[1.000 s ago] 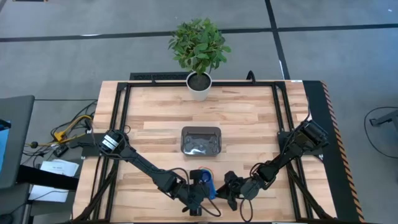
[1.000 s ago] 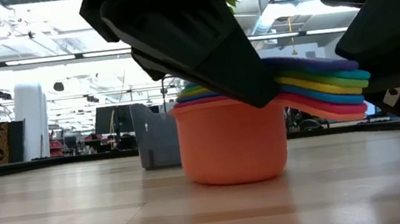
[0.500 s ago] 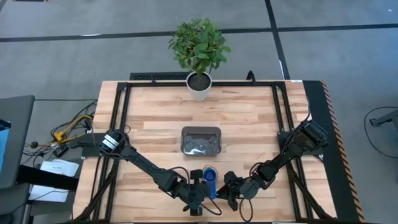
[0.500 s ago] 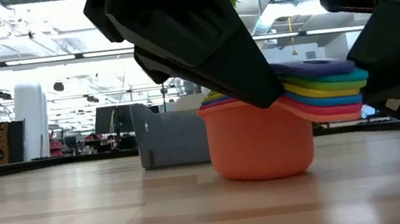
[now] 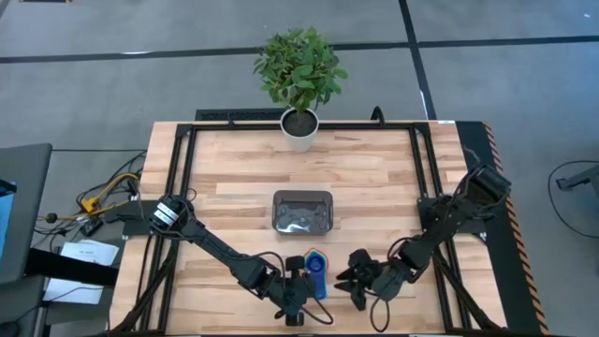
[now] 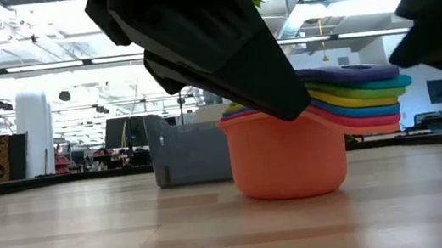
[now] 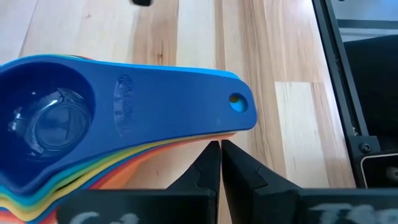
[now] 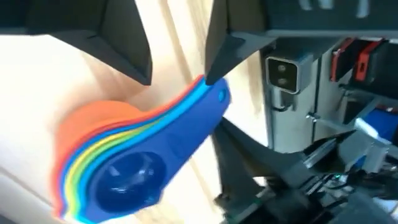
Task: Nest measuring cups in basket
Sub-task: Put the nested measuring cups into the black bin
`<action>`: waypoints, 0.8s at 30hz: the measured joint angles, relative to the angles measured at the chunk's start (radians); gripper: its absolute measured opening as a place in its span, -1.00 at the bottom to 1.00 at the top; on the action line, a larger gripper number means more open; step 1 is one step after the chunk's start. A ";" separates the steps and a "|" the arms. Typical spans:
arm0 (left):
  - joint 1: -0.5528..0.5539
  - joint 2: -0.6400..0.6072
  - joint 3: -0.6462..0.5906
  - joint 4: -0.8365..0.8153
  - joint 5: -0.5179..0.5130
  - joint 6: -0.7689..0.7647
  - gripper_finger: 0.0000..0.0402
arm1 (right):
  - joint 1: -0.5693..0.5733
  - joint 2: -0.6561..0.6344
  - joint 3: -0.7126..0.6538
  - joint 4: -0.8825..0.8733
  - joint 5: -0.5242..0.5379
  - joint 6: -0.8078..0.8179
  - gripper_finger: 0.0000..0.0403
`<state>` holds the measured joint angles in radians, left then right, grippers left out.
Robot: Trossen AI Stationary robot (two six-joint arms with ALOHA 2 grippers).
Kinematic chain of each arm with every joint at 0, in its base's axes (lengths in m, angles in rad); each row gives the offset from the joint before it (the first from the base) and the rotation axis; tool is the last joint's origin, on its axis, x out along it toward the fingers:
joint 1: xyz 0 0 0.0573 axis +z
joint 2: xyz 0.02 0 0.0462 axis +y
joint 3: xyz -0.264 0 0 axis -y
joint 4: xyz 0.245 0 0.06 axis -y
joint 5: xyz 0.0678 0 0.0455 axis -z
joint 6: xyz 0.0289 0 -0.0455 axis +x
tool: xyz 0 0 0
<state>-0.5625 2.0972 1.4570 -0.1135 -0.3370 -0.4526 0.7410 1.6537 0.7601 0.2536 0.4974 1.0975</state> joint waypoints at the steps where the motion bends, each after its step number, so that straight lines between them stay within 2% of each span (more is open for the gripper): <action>1: 0.000 0.000 0.000 0.000 0.000 0.000 -1.00 | 0.000 0.000 0.000 -0.016 0.004 0.015 -0.09; 6: 0.000 0.000 0.000 -0.001 0.000 0.000 -1.00 | 0.015 0.043 0.000 -0.012 0.040 0.079 0.18; 10: -0.001 0.000 0.000 -0.002 0.001 0.002 -1.00 | 0.028 0.092 0.001 0.055 0.086 0.121 0.21; 13: -0.001 0.000 0.000 -0.002 0.001 0.003 -1.00 | 0.019 0.133 -0.001 0.075 0.111 0.148 0.08; 20: -0.001 0.000 0.000 -0.001 0.001 0.003 -1.00 | -0.016 0.169 -0.001 0.132 0.080 0.134 -0.35; 24: -0.001 0.000 0.000 0.004 0.000 0.004 -1.00 | -0.018 0.167 0.000 0.145 0.068 0.101 -0.45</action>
<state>-0.5636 2.0968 1.4570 -0.1095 -0.3368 -0.4491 0.7235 1.8202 0.7597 0.3982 0.5653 1.1985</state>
